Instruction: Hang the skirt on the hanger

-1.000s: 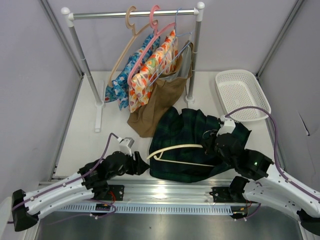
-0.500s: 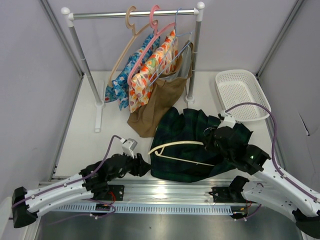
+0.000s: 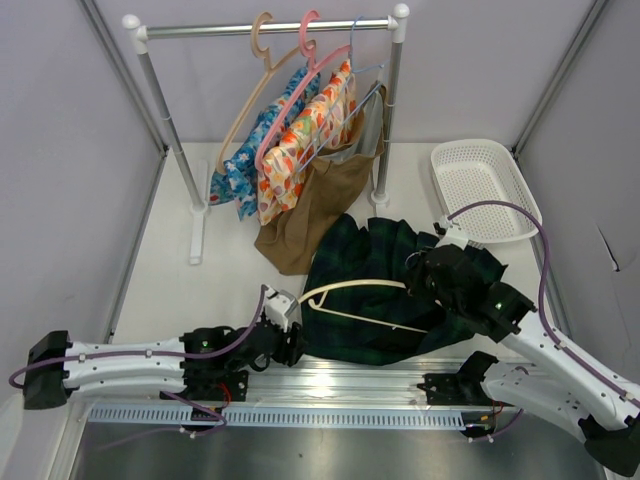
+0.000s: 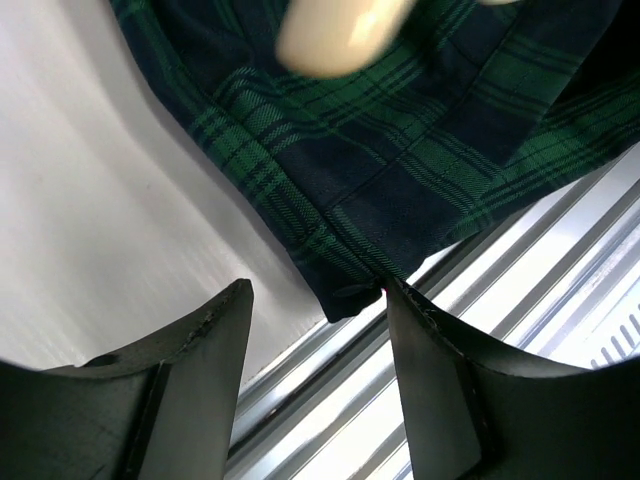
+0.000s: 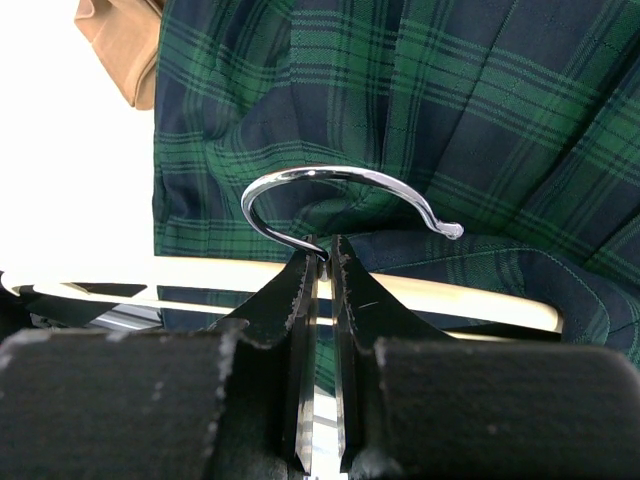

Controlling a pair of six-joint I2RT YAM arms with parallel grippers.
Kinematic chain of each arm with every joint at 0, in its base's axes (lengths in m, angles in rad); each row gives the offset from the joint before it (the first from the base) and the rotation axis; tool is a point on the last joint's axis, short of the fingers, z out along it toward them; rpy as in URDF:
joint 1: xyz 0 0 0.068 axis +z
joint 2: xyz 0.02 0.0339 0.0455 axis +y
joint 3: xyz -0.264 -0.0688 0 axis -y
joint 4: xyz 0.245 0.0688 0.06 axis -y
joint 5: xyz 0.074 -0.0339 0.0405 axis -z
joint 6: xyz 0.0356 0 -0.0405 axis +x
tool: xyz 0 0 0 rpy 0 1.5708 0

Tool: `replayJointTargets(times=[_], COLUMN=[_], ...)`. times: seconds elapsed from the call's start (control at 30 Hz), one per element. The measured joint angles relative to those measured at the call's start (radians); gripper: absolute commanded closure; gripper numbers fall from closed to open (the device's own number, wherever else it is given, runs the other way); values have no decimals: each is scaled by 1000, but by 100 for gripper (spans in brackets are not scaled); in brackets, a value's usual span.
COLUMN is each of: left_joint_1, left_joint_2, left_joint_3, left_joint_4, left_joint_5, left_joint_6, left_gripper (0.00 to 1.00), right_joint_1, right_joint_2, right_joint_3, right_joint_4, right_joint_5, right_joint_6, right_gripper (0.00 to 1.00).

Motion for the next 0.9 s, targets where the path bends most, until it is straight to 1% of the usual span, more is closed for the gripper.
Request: replayJointTargets(times=[0.17, 0.43, 0.63, 0.8, 0.9], left_joint_1=[-40, -93, -113, -133, -141], left_joint_2=[9, 75, 138, 224, 249], left_joint_3=[11, 32, 55, 89, 95], left_joint_4=[26, 42, 42, 33, 29], left_joint_5=[-37, -66, -96, -156, -198], left_joint_6=[26, 49, 51, 43, 39], left_gripper=[38, 37, 38, 38, 38], right_joint_1=[-6, -10, -12, -12, -12], right_joint_2=[0, 0, 0, 0, 0], right_joint_3=[0, 0, 0, 0, 0], right_joint_4=[0, 0, 0, 0, 0], right_joint_5=[-10, -22, -26, -29, -29], right_joint_6=[0, 0, 0, 0, 0], right_gripper=[100, 100, 100, 100, 100])
